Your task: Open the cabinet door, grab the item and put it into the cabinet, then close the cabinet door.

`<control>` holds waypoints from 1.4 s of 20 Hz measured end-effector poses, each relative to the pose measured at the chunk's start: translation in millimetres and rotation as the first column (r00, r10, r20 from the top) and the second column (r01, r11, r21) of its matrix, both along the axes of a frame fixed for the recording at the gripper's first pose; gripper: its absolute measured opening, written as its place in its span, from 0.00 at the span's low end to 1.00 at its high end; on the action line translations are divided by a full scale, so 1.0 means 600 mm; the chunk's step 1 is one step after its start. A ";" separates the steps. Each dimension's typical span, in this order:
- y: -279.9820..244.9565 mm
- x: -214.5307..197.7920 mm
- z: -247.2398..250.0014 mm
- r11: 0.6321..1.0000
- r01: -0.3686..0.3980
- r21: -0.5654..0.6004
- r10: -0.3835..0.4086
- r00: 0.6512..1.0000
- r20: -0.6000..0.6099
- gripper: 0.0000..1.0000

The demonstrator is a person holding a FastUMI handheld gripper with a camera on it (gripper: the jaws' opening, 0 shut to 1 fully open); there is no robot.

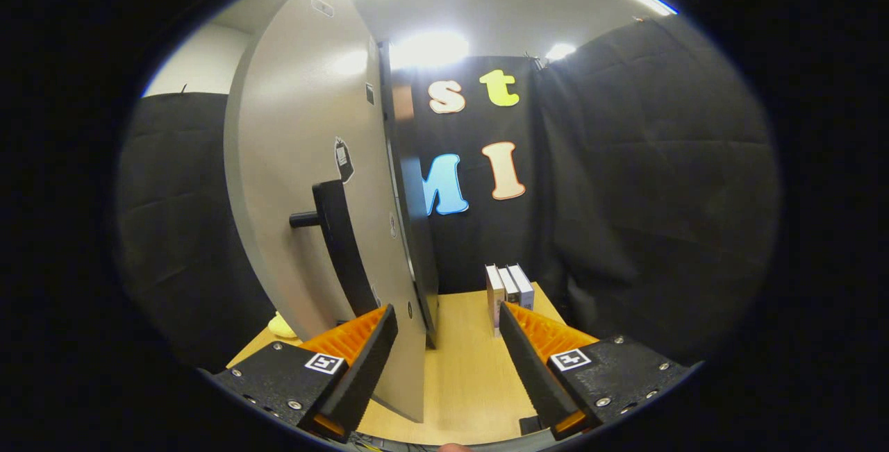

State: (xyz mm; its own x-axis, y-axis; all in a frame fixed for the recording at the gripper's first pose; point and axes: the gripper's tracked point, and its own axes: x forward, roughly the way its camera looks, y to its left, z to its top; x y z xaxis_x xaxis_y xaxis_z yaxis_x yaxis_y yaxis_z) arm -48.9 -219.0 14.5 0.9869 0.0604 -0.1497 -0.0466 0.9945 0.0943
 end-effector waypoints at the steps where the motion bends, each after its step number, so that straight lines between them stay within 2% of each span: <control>1: 0.010 -0.004 -0.005 1.000 0.001 0.027 -0.001 1.000 -0.004 0.93; 7: 0.084 -0.014 -0.006 0.999 -0.016 0.037 0.016 1.000 -0.003 0.93; 12: 0.186 -0.002 -0.022 0.997 -0.047 0.055 0.048 0.999 -0.019 0.93; 22: 0.343 0.049 -0.038 0.979 -0.061 0.195 0.069 0.997 -0.036 0.93; 25: 0.372 0.049 -0.037 0.975 -0.051 0.215 0.058 0.998 -0.026 0.93; 28: 0.383 0.043 -0.028 0.983 -0.027 0.179 0.030 0.999 -0.011 0.93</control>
State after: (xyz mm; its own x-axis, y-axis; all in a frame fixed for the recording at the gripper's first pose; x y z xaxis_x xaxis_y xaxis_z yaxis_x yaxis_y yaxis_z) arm -23.0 10.7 -2.2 0.9823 0.1156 -0.1475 -0.0722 0.9597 0.2717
